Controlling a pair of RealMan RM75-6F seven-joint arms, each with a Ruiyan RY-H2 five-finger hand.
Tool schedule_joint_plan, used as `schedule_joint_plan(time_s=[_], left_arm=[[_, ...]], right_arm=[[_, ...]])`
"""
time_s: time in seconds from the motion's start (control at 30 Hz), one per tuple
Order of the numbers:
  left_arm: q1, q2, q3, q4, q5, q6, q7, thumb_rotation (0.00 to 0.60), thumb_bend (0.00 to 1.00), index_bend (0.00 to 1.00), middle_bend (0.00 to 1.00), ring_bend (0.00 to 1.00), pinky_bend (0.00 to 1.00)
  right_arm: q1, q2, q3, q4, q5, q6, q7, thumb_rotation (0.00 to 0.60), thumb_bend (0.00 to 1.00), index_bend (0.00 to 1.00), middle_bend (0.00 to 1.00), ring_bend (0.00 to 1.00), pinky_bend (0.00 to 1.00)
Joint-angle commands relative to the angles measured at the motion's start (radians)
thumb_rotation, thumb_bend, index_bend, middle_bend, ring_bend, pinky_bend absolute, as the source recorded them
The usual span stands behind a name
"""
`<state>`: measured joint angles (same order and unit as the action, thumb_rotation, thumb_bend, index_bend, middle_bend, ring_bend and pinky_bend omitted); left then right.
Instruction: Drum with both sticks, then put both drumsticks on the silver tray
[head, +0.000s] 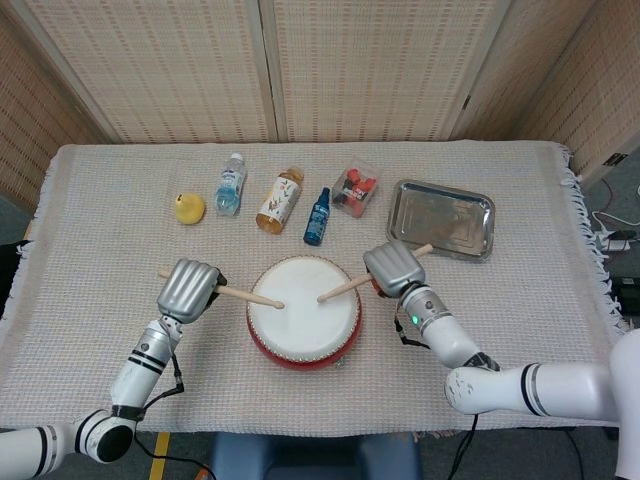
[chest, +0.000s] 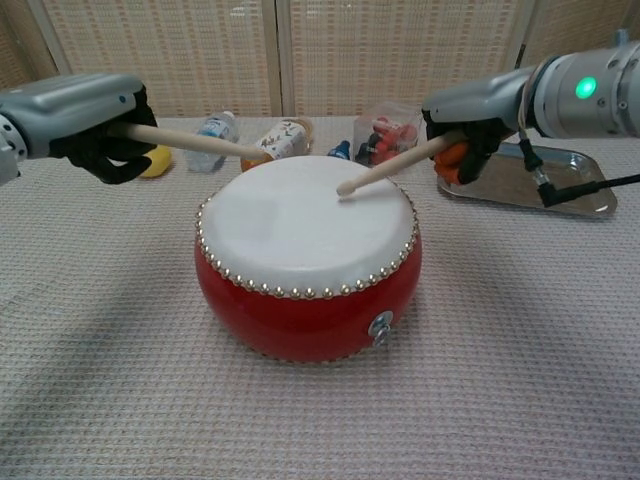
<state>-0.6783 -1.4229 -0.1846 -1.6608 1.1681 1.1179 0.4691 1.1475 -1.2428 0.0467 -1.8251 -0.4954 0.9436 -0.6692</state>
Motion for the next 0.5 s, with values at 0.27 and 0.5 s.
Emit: schedule_joint_plan(time_s=[0.27, 0.5], left_arm=[[-0.010, -0.042, 0.016, 0.035, -0.009, 0.024, 0.069, 0.600, 0.97, 1.00, 1.00, 1.00, 1.00], [0.022, 0.048, -0.009, -0.080, 0.058, 0.099, 0.016, 0.600, 0.97, 1.00, 1.00, 1.00, 1.00]], right_arm=[[-0.042, 0.093, 0.042, -0.084, -0.092, 0.006, 0.075, 0.600, 0.82, 1.00, 1.00, 1.00, 1.00], [-0.007, -0.048, -0.039, 0.074, 0.005, -0.051, -0.024, 0.600, 0.82, 1.00, 1.00, 1.00, 1.00]])
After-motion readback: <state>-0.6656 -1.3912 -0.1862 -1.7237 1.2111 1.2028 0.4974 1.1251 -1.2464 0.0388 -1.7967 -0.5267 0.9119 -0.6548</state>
